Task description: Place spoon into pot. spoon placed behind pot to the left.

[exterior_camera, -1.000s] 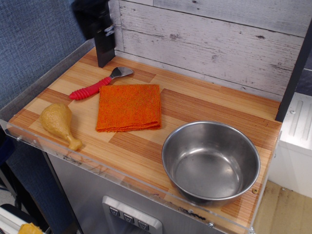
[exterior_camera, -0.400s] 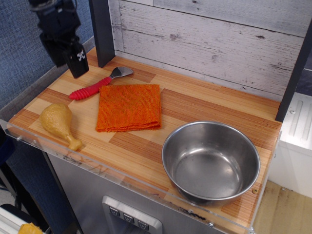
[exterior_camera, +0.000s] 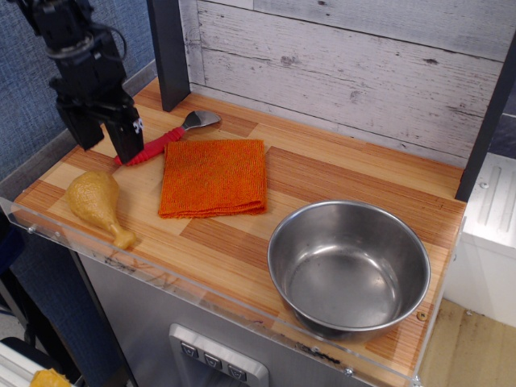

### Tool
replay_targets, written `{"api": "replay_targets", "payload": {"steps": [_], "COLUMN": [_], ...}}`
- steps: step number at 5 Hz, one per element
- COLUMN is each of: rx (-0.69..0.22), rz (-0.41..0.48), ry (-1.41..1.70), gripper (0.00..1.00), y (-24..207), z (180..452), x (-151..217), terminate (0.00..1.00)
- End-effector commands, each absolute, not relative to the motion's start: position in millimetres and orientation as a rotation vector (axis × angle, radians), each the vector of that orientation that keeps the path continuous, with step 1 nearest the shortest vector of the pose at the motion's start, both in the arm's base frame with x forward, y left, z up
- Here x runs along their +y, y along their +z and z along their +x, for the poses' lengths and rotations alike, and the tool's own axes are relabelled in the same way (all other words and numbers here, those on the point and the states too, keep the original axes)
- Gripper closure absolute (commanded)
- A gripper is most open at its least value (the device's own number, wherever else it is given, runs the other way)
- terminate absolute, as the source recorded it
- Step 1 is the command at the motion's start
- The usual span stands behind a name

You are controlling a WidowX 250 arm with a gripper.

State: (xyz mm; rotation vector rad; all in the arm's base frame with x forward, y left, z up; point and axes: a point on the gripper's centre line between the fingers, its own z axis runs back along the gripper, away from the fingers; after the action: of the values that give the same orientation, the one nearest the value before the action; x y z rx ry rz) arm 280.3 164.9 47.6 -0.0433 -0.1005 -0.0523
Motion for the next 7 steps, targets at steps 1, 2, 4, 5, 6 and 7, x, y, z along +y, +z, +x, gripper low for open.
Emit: {"api": "replay_targets", "payload": {"steps": [1,2,4,5,6,7], "rx": [-0.114,-0.107,-0.097,-0.087,-0.082,-0.078], "rz": [-0.003,0.002,0.015,0.018,0.023,0.026], "ry": [-0.029,-0.026,-0.009,-0.006,-0.031,-0.052], "gripper": [0.0,0.0,0.0,0.0,0.0,0.0], "y": [47,46,40,33,25,20], "z": [284,293,312,315,318,319], "x": [166,173,188,188,178,166], "terminate": [0.0,0.0,0.0,0.0,0.0,0.0]}}
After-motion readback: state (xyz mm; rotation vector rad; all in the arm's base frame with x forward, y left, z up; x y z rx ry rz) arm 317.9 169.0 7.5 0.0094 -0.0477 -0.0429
